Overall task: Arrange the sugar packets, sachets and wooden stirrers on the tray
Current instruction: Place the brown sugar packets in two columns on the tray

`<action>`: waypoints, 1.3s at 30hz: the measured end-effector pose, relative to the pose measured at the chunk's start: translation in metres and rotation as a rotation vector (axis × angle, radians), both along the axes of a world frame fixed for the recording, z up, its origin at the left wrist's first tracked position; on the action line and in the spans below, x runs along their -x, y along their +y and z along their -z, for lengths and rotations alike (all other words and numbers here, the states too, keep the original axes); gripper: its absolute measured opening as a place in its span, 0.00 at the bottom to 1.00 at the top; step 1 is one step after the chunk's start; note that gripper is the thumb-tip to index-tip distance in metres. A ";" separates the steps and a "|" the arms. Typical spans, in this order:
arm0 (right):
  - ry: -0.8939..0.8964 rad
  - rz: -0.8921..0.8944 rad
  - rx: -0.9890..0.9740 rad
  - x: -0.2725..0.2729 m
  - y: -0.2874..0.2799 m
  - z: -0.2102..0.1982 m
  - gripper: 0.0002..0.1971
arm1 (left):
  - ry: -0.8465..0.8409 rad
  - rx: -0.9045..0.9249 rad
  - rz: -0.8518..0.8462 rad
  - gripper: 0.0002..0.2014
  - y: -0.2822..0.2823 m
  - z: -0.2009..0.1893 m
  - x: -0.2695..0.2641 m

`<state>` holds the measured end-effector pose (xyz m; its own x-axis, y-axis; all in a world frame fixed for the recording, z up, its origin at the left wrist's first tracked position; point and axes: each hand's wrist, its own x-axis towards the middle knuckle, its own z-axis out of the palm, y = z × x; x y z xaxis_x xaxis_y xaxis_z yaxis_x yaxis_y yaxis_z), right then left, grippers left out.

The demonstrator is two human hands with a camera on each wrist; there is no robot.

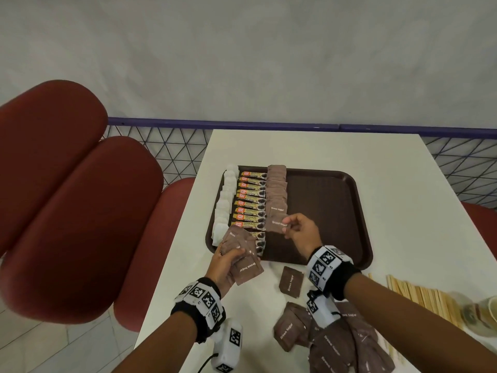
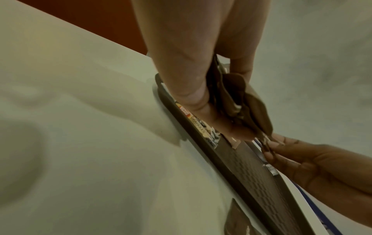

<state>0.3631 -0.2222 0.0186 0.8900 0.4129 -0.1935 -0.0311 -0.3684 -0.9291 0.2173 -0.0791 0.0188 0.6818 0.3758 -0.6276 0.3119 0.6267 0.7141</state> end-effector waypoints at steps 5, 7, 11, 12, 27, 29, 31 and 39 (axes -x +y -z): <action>-0.053 0.122 0.127 -0.033 0.009 0.014 0.17 | -0.027 0.029 0.001 0.18 0.005 -0.002 0.009; -0.061 0.109 0.169 -0.039 0.015 0.019 0.19 | -0.045 0.034 0.002 0.21 0.007 -0.003 0.012; -0.059 0.089 0.239 -0.042 0.027 0.027 0.14 | -0.069 0.044 -0.007 0.27 0.012 -0.002 0.015; -0.060 0.088 0.243 -0.042 0.029 0.029 0.12 | -0.072 0.045 -0.008 0.24 0.013 -0.001 0.016; -0.238 -0.035 0.441 -0.039 0.043 0.033 0.10 | -0.030 0.006 -0.021 0.21 0.024 0.006 0.025; -0.246 -0.039 0.455 -0.039 0.044 0.034 0.10 | -0.025 -0.003 -0.029 0.22 0.024 0.007 0.025; -0.250 -0.040 0.461 -0.039 0.044 0.035 0.09 | -0.031 -0.011 -0.025 0.22 0.023 0.005 0.024; -0.286 -0.026 0.467 -0.031 0.037 0.025 0.10 | -0.063 -0.030 -0.018 0.22 0.020 0.004 0.020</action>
<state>0.3943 -0.1847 -0.0064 0.9247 0.3634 -0.1133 0.2131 -0.7409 -0.6369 0.1972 -0.0593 0.0151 0.7128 0.4064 -0.5716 0.2542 0.6098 0.7507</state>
